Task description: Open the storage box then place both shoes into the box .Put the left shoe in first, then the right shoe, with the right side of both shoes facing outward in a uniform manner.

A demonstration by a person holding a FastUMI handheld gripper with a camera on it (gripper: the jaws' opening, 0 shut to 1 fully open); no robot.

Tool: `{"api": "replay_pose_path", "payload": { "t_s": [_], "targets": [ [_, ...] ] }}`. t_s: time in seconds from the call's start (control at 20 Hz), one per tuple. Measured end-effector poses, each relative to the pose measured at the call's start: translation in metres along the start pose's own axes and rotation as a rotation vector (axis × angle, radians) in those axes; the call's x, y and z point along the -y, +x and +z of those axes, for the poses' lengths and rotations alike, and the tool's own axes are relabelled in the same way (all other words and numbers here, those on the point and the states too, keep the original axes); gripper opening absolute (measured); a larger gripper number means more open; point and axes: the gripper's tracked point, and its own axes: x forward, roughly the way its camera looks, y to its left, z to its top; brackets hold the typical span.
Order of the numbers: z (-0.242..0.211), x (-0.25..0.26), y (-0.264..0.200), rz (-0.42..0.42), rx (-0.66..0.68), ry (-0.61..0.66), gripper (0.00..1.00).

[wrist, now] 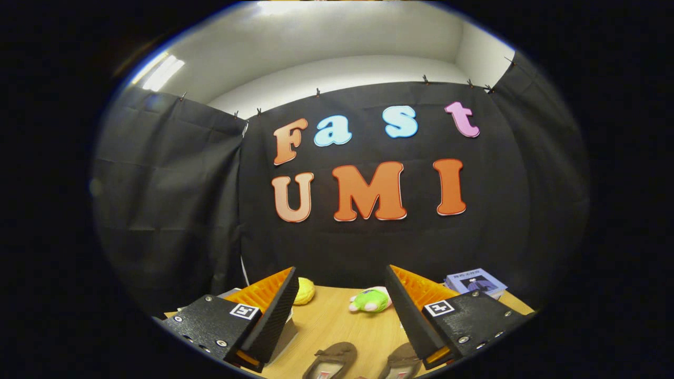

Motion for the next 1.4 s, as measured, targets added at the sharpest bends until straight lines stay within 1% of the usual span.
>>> {"api": "replay_pose_path", "payload": {
  "t_s": [0.15,0.35,0.55,0.85,1.1,1.2,1.3,1.4],
  "targets": [
    [-0.035,-0.022,0.016,0.059,-0.111,0.053,0.98],
    [-0.082,-0.061,0.032,0.178,-0.279,0.133,0.98],
    [-0.116,-0.092,0.043,0.268,-0.409,0.213,0.98],
    [-0.183,-0.135,0.056,0.4,-0.637,0.39,0.98],
    [-0.221,-0.147,0.066,0.445,-0.751,0.525,0.98],
    [-0.233,-0.158,0.065,0.498,-0.803,0.61,0.98],
    [-0.241,-0.162,0.064,0.524,-0.855,0.724,0.98],
    [-0.244,-0.166,0.067,0.536,-0.864,0.798,0.98]
  ]
}}
